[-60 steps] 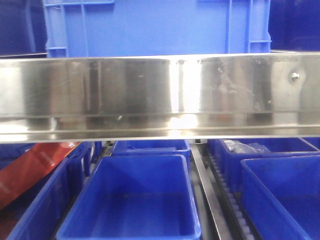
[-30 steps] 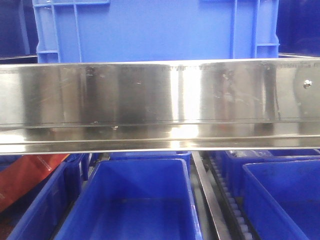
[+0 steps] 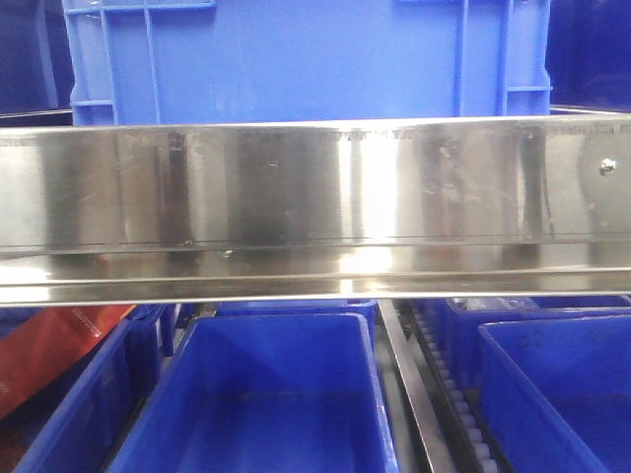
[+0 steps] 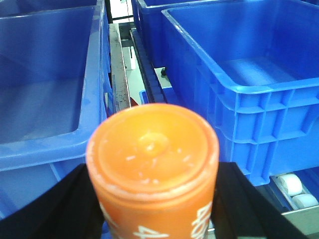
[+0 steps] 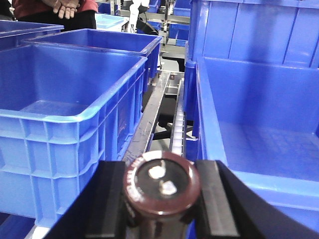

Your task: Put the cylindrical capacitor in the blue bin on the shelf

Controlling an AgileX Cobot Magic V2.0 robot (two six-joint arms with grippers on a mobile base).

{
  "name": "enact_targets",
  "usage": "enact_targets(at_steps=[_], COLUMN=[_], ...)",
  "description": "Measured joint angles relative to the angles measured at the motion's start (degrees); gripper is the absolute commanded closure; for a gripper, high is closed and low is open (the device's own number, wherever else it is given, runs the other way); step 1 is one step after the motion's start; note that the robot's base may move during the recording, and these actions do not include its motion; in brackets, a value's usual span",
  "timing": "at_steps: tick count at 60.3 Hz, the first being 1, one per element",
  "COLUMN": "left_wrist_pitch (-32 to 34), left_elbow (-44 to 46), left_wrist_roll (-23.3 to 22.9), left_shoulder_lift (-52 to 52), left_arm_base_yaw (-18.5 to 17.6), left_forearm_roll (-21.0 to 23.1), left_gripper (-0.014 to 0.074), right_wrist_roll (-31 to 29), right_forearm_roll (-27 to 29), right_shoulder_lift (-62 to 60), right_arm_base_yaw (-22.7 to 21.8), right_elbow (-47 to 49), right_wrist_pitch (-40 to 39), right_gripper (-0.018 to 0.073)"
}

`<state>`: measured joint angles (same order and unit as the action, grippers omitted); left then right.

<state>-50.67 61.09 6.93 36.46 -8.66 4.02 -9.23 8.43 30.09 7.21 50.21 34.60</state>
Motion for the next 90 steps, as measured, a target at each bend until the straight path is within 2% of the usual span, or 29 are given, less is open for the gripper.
enact_targets(at_steps=[21,35,40,48,62,76,90], left_wrist_pitch=[0.0,1.4,1.7,1.9,2.2,2.8,3.4], left_elbow=[0.0,1.1,3.6,9.4,26.3,42.6,51.5], left_wrist_roll=[0.0,0.0,0.0,0.1,0.2,0.3,0.4], left_shoulder_lift=[0.0,1.2,4.2,11.9,31.9,49.2,63.5], left_arm_base_yaw=[0.0,-0.5,-2.8,-8.6,-18.7,-24.0,-24.9], left_forearm_roll=[0.0,0.1,0.1,0.1,0.1,0.2,0.2], left_gripper=[0.0707,0.0707,0.0707,0.0707,0.0707,0.0707,0.0707], right_wrist_roll=[0.0,0.0,0.0,0.0,0.0,0.0,0.0], right_forearm_roll=[0.0,0.0,0.0,0.0,0.5,0.7,0.7], right_shoulder_lift=[0.0,0.0,0.0,0.0,0.0,0.0,0.0], right_arm_base_yaw=[0.0,0.0,0.0,0.0,0.0,0.0,0.0], right_elbow=[0.0,0.0,0.0,0.0,0.0,0.0,0.0], right_wrist_pitch=[0.0,-4.5,-5.0,-5.5,-6.6,-6.7,-6.7], right_gripper=[0.0721,0.0721,0.0721,0.0721,0.0721,0.0721,0.0721])
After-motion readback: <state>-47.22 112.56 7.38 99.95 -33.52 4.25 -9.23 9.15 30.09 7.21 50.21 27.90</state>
